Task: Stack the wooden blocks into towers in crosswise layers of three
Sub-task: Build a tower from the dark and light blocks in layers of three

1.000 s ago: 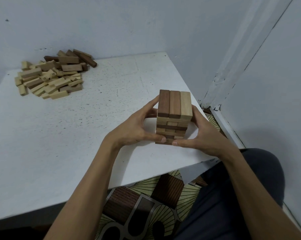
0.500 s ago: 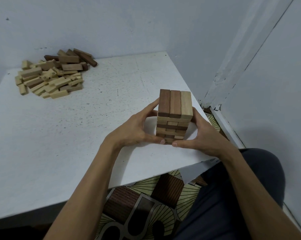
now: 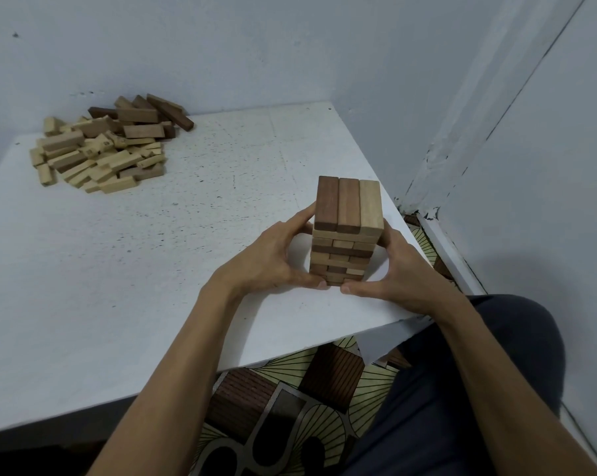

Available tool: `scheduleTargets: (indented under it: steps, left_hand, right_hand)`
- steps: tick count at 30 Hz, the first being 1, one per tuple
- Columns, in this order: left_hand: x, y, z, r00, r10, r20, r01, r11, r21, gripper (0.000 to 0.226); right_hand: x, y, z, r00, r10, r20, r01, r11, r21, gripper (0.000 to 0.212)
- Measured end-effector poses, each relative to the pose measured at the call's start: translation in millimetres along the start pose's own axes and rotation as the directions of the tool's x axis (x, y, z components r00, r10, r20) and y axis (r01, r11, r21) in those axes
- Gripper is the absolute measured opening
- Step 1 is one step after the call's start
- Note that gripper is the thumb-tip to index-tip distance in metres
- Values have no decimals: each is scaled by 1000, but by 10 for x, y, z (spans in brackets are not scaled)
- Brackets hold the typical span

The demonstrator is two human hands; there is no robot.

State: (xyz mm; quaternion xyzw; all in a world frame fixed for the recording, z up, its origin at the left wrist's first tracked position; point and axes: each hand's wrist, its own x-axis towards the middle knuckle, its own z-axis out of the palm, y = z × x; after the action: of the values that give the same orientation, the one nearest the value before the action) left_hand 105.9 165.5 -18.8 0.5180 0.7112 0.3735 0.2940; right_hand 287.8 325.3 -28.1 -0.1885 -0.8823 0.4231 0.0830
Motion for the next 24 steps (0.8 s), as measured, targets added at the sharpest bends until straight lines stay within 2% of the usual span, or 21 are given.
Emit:
scheduleTargets:
  steps: [10,15,21,24]
  left_hand:
    - [-6,-42,19,1000,-20,-10,20,998,53,101]
    - [-13,-62,41,1000,-18,-18,20,994,104,93]
    - [-19,-54,67,1000,17,-18,-14,990,140,99]
    - [-76,-81,51,999,1,-34,5,985,175,113]
  right_hand:
    - [-9,-17,-9,1000,5,12,-5,1000,-14,89]
    - [-7,-19,-3,999,28,17,-27,999,-38,85]
    - [-75,12,27,998,52,-19,-53,996,-72,117]
    - [-219,-6,49,989,66,-134,-78,993,-89,113]
